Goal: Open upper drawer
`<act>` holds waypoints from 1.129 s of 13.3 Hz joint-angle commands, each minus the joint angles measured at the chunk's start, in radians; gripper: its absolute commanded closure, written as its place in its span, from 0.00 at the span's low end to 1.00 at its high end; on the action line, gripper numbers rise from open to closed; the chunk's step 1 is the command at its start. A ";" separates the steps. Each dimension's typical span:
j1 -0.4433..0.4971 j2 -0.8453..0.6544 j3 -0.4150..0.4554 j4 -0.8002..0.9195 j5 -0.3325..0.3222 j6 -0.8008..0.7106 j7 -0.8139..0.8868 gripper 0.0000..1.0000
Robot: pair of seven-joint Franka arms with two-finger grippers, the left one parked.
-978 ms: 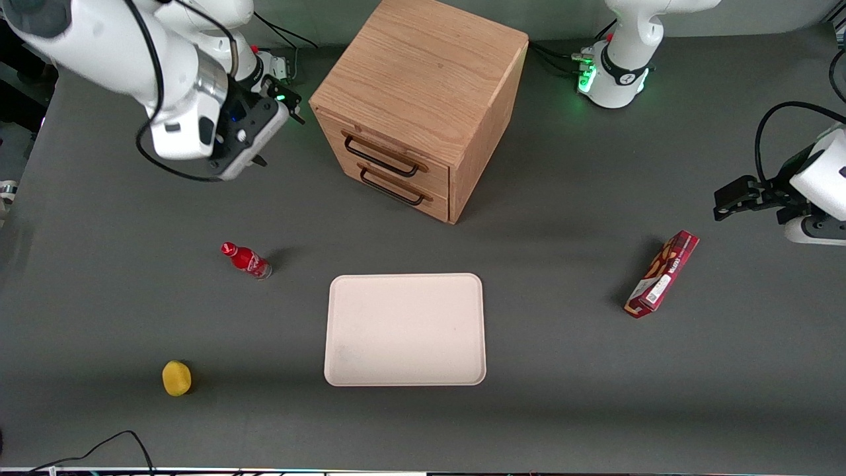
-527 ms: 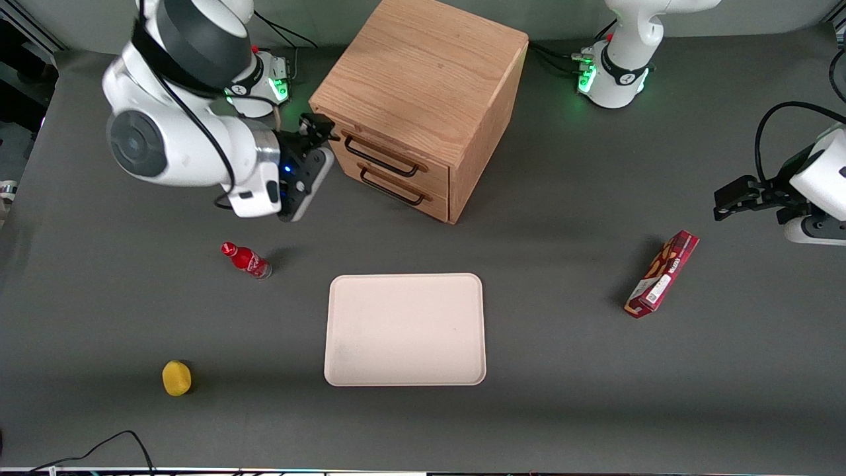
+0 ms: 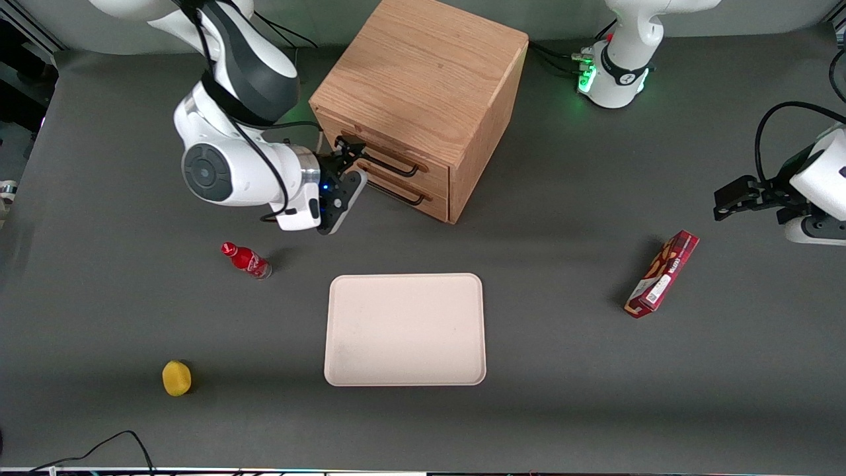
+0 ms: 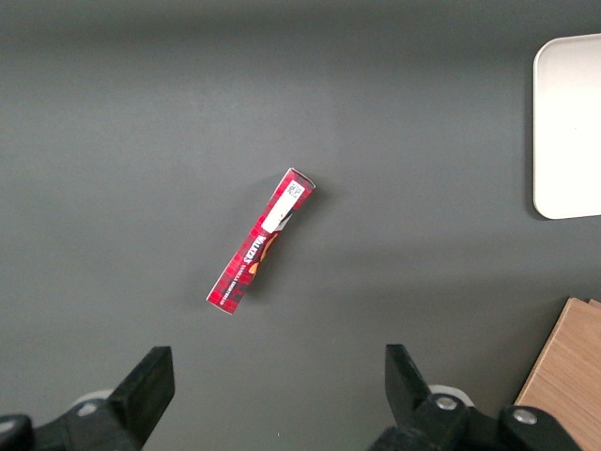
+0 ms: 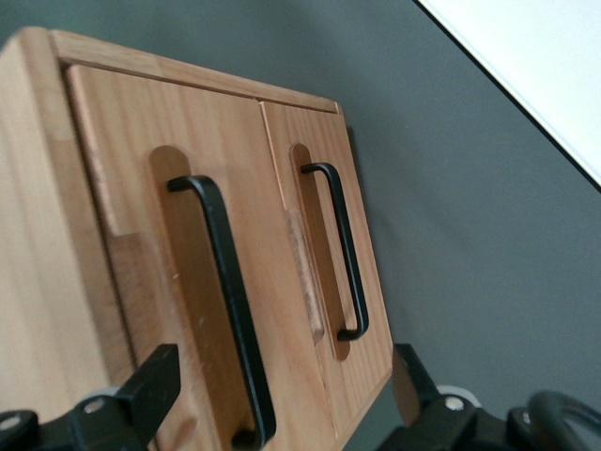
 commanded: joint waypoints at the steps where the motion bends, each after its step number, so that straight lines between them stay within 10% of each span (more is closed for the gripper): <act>1: -0.002 -0.020 0.014 -0.079 0.013 0.084 -0.026 0.00; 15: -0.002 -0.020 0.054 -0.182 0.012 0.208 -0.026 0.00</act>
